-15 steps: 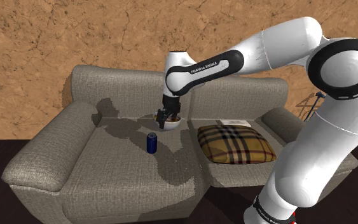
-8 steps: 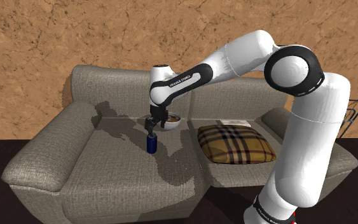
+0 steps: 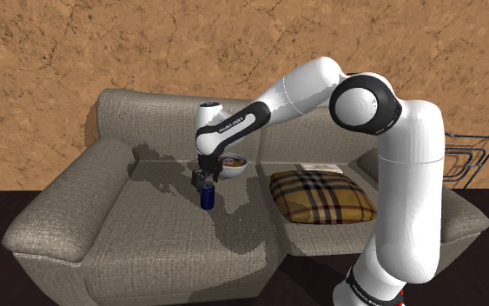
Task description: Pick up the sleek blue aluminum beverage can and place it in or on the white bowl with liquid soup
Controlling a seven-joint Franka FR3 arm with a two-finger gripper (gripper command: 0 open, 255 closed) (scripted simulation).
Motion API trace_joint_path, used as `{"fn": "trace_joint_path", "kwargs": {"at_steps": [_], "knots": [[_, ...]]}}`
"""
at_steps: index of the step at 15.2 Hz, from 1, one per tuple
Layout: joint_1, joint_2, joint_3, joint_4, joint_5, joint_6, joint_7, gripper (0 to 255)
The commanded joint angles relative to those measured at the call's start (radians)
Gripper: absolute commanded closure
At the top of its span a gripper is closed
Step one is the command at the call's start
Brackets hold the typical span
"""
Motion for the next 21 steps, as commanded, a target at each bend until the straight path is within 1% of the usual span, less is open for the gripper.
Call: {"fn": "trace_joint_path", "kwargs": {"at_steps": [1, 3, 10, 11, 20, 21], "knots": [[0.001, 0.013, 0.0, -0.011, -0.001, 0.024, 0.002, 0], [0.002, 0.026, -0.001, -0.015, -0.002, 0.041, 0.003, 0], [0.002, 0.026, -0.001, -0.015, -0.002, 0.041, 0.003, 0], [0.002, 0.026, -0.001, -0.015, -0.002, 0.041, 0.003, 255], [0.002, 0.026, -0.001, -0.015, -0.002, 0.041, 0.003, 255], [0.001, 0.017, 0.0, -0.013, -0.002, 0.031, 0.002, 255]]}}
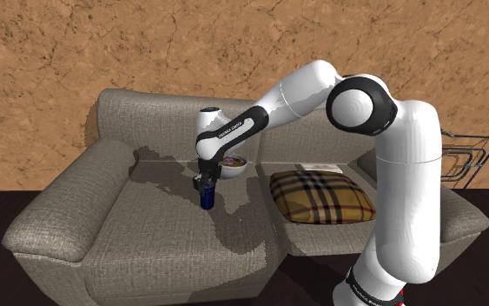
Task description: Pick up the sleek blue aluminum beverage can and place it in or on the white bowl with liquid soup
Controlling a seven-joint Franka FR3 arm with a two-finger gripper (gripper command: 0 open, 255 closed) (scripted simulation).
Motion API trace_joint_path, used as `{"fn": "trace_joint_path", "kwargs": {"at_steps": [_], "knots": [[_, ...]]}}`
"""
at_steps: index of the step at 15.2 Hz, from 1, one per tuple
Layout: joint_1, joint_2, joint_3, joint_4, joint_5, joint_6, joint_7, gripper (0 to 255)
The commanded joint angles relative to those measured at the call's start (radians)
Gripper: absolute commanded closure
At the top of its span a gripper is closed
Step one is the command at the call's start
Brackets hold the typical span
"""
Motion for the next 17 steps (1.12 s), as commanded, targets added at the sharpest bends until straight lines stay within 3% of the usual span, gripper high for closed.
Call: {"fn": "trace_joint_path", "kwargs": {"at_steps": [1, 17], "knots": [[0.0, -0.012, 0.0, 0.005, 0.001, -0.017, 0.0, 255], [-0.003, -0.121, 0.004, 0.079, 0.01, -0.2, -0.006, 255]]}}
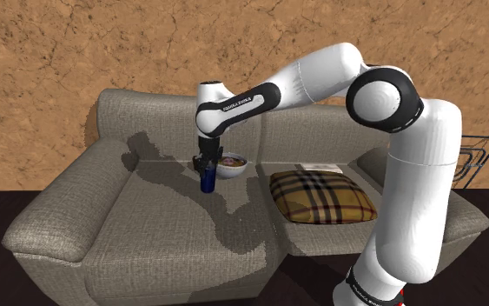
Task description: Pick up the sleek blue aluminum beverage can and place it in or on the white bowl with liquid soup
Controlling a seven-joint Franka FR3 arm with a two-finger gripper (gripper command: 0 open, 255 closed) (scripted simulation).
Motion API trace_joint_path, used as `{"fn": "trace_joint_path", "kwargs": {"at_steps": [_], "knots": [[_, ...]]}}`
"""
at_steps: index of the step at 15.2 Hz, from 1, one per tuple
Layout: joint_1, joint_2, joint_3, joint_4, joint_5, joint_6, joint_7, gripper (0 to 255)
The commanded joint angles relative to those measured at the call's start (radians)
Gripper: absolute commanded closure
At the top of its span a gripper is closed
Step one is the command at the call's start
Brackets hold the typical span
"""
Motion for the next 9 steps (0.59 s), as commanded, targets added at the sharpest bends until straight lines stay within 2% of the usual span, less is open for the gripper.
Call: {"fn": "trace_joint_path", "kwargs": {"at_steps": [1, 9], "knots": [[0.001, -0.007, 0.001, 0.019, 0.0, -0.026, 0.0, 255], [0.0, -0.044, 0.001, 0.079, 0.003, -0.123, -0.001, 255]]}}
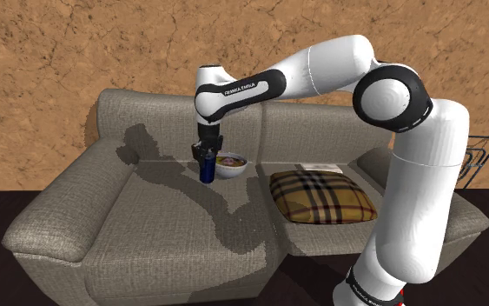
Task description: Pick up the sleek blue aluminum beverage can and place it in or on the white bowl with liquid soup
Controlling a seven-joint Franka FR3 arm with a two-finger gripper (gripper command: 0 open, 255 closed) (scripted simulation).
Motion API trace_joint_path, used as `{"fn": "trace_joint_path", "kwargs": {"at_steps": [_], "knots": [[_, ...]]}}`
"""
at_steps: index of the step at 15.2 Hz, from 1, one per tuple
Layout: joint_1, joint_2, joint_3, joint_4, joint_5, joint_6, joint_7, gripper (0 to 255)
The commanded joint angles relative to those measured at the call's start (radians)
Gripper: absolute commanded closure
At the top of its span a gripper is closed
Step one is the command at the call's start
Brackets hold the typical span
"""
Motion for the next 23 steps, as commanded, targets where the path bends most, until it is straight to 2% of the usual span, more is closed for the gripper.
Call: {"fn": "trace_joint_path", "kwargs": {"at_steps": [1, 6, 12, 18, 23], "knots": [[-0.001, -0.011, 0.0, 0.013, 0.001, -0.024, -0.002, 255], [-0.001, -0.024, 0.0, 0.051, 0.002, -0.076, -0.003, 255], [-0.075, 0.066, -0.045, 0.201, 0.01, -0.135, -0.123, 255], [-0.15, 0.196, -0.08, 0.416, 0.022, -0.22, -0.235, 255], [-0.217, 0.353, -0.101, 0.68, 0.035, -0.328, -0.318, 255]]}}
